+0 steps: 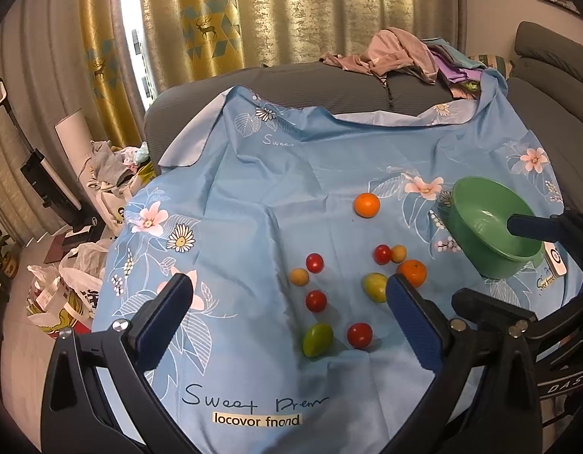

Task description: Organize fruits

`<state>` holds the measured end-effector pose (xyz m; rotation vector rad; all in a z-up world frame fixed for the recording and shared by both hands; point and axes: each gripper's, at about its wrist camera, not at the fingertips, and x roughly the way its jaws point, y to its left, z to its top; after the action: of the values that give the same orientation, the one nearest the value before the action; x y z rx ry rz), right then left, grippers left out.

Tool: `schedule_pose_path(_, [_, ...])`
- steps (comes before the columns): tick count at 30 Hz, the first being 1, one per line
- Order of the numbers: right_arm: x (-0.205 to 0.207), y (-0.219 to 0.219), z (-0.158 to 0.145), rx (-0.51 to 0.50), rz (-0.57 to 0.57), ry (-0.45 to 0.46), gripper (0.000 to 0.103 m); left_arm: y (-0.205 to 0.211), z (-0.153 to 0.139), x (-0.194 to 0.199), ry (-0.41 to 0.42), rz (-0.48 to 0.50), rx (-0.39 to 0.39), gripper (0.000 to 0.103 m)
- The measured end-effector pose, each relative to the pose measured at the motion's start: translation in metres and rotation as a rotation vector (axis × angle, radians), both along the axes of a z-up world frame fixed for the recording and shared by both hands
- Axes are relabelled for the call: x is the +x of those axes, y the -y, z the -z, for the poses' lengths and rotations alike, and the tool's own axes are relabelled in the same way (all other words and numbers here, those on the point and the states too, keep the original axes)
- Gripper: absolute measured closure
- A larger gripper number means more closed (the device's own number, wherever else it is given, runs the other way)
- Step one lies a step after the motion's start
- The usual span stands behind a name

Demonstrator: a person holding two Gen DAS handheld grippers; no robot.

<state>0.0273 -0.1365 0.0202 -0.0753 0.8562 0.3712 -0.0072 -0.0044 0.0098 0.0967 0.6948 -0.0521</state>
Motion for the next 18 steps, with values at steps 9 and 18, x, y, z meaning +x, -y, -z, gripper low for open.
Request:
schedule_pose_path(9, [-0.0001,-0.0002,-0.0002,0.0,0.0,0.002,0.0,0.0015,-0.0014,0.0014,-0.001,0.004,0.002,0.001])
schedule_pose_path(18, [-0.0006,-0.0005,0.0007,-0.001,-0.001,0.002,0.0,0.0006,-0.001,0.0022,-0.011,0.006,-0.013,0.001])
